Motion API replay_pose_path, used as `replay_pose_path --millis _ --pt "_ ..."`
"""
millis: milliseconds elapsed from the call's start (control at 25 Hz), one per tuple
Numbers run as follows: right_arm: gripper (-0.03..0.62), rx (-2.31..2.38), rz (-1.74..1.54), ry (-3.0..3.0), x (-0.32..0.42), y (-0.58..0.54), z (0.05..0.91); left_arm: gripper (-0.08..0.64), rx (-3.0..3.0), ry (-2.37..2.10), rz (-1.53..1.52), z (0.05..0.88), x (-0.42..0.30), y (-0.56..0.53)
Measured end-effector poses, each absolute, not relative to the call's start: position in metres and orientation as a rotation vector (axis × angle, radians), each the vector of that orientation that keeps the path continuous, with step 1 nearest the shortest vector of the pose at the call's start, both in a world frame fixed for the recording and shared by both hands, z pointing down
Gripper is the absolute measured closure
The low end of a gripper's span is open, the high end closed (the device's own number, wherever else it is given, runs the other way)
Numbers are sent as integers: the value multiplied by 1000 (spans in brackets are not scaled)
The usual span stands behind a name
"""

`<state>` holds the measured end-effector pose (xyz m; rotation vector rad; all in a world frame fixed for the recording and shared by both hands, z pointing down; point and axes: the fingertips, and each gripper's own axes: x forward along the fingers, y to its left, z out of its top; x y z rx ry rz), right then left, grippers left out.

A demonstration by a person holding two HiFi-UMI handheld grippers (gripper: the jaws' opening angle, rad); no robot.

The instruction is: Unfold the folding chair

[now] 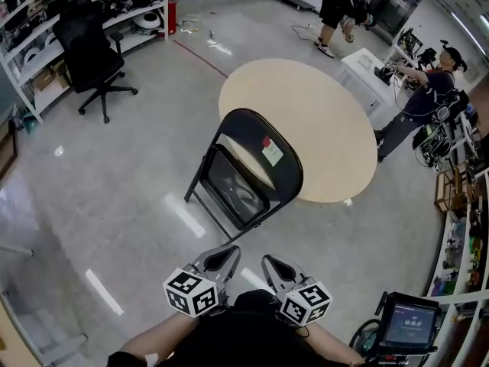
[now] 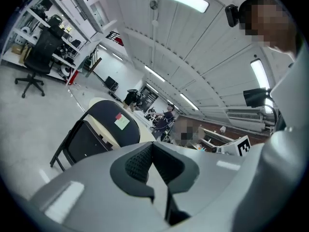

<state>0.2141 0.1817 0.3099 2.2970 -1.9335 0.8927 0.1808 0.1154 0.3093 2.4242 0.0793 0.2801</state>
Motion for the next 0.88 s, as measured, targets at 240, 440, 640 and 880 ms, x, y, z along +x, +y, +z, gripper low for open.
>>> replay_pose_path --millis 240,440,640,880 --pt "586 2202 961 -1988 213 161 327 557 2380 -38 276 326 171 96" --pt "586 2102 989 -2076 223 147 334 557 2380 -128 280 329 179 92" --pt "586 2087 906 -2140 273 136 327 557 2410 -221 267 317 205 95" --pt "584 2206 691 -1995 396 112 320 557 2436 -340 243 301 220 87"
